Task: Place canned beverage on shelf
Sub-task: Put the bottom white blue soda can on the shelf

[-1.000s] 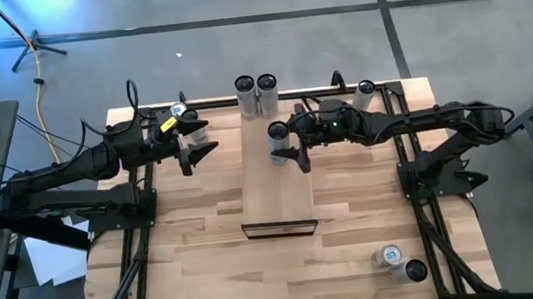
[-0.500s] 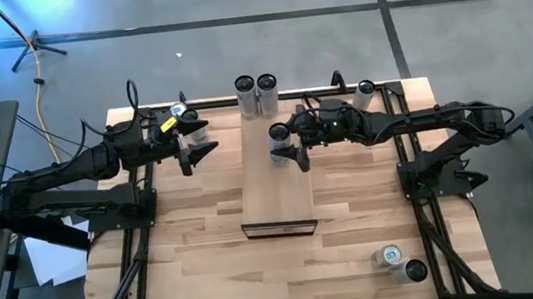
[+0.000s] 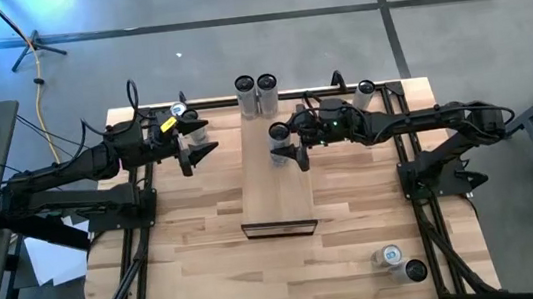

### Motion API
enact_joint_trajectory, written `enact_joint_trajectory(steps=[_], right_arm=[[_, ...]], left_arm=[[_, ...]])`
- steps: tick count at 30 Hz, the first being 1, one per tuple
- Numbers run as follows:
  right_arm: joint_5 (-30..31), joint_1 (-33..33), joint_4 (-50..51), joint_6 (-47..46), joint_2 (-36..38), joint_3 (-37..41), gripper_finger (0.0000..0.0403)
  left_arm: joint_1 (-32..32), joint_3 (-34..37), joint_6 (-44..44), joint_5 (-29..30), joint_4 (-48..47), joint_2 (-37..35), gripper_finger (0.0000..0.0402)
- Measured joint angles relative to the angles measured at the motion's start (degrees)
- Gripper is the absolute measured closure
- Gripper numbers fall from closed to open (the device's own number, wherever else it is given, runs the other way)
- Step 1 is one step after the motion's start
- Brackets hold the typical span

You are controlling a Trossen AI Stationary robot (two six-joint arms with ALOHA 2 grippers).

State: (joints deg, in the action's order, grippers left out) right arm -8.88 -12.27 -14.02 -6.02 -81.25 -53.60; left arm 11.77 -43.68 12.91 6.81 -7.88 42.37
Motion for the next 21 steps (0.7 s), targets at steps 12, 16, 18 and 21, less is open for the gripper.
enact_joint_trajectory(steps=[12,16,18,21], right_arm=[[0.09,0.22,-0.56,-1.14,-0.02,0.0,0.0065],[2.77,1.09,-0.44,-0.16,-0.02,0.0,0.0014],[3.81,1.7,-0.39,0.79,-0.02,0.0,0.0008],[4.5,2.3,0.19,1.18,-0.02,0.0,0.001]], left_arm=[[-0.02,0.0,-0.07,0.0,0.0,0.0,0.0051],[-0.01,0.0,-0.09,0.0,0.0,0.0,0.0051],[0.0,0.0,-0.09,0.0,0.0,0.0,0.0051],[-0.01,0.0,-0.09,0.0,0.0,0.0,0.0051]])
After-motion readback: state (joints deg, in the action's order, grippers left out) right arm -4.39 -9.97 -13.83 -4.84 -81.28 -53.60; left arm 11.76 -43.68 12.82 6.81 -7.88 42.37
